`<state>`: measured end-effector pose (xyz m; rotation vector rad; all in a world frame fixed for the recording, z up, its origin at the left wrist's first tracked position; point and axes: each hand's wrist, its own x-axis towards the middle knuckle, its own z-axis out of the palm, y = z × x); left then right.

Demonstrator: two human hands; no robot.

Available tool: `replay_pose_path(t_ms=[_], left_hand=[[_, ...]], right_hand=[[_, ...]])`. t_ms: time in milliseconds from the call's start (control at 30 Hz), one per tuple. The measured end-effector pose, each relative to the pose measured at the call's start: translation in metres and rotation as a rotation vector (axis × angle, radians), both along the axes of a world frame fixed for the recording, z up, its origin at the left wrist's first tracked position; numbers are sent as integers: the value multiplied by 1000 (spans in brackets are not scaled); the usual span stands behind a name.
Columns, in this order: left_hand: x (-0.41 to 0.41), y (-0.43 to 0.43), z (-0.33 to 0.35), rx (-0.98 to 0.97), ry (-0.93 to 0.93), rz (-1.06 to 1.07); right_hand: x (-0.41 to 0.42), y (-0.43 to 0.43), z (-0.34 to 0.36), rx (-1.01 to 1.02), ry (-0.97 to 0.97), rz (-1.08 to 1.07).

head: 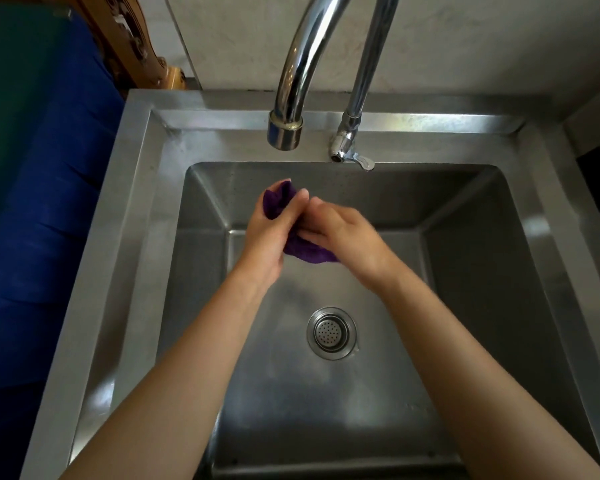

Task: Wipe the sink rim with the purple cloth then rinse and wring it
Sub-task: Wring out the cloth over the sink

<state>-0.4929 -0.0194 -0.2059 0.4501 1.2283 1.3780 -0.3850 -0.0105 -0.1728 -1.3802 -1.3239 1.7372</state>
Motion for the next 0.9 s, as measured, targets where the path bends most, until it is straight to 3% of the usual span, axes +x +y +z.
replay_pose_path(t_ms=[67,133,233,300,367,433,567,767,900], left_hand=[[-2,0,0,-34,16,7],[-3,1,1,-59,-51,34],[0,2,6,-123,-304,109],[3,4,9,-149,-362,119],[6,4,12,-129,-327,118],[7,5,13,-80,-203,116],[11,2,15,21,-52,133],[14,7,26,139,-229,269],[16,14,27,12,-232,268]], right_hand=[[17,5,2,8,88,-107],[31,7,-12,213,-59,-276],[27,-17,-39,283,-148,-98],[17,-33,-49,221,-14,-9],[7,-39,-45,136,187,-119],[-3,-36,-40,145,227,-222],[-19,-30,-35,185,1,-418],[-21,-24,-33,331,-470,-391],[-18,-21,-34,293,-495,-334]])
